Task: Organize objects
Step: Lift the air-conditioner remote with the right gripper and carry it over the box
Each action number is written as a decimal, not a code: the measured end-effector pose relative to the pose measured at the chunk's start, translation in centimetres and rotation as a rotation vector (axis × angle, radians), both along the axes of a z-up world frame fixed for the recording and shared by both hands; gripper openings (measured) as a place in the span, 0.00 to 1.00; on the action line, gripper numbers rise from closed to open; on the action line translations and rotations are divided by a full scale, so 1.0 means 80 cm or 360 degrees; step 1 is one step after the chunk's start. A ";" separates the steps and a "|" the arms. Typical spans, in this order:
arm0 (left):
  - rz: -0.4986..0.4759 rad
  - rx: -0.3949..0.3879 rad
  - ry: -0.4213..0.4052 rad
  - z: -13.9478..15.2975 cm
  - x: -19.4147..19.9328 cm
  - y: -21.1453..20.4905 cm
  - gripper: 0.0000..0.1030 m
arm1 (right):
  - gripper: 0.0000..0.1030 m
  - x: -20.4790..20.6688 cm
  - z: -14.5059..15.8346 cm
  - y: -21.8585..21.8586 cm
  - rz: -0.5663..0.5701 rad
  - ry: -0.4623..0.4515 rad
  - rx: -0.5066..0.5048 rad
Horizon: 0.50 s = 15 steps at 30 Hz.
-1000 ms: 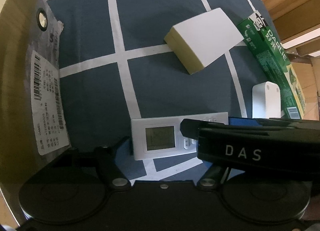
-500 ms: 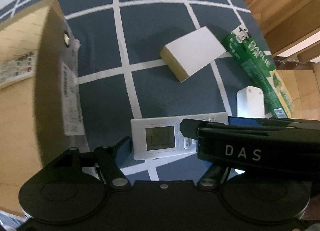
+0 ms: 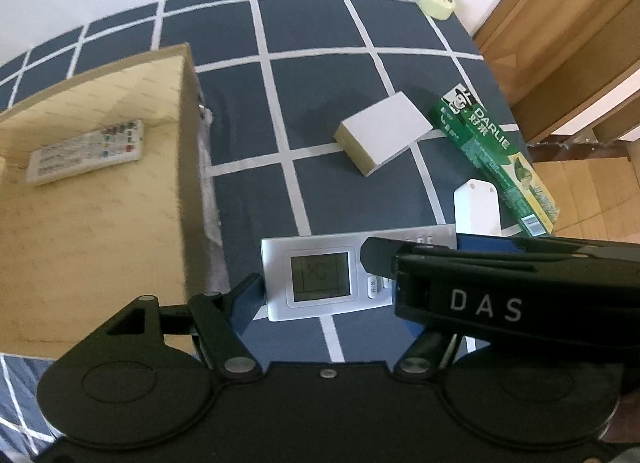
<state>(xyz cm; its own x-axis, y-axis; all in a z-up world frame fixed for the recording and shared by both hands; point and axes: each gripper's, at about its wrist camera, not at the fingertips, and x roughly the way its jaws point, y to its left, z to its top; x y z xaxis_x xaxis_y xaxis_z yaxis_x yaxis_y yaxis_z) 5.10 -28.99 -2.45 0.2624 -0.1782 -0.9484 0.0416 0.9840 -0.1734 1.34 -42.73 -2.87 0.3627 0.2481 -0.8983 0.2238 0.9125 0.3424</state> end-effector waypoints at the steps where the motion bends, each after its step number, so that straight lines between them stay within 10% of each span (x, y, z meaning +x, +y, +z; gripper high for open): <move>1: 0.0001 0.0003 -0.0008 0.004 -0.003 0.003 0.67 | 0.62 -0.002 0.004 0.004 0.0000 -0.0009 0.0000; 15: 0.0067 0.0006 -0.0095 0.054 -0.056 0.070 0.67 | 0.62 -0.024 0.057 0.081 0.0008 -0.0101 -0.0014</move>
<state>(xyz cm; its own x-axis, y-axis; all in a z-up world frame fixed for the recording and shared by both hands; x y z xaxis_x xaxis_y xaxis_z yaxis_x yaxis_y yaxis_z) 0.64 -23.38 1.87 0.3259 -0.1620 -0.9314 0.0103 0.9858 -0.1678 -0.57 -36.22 1.72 0.4179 0.2420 -0.8757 0.1974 0.9167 0.3475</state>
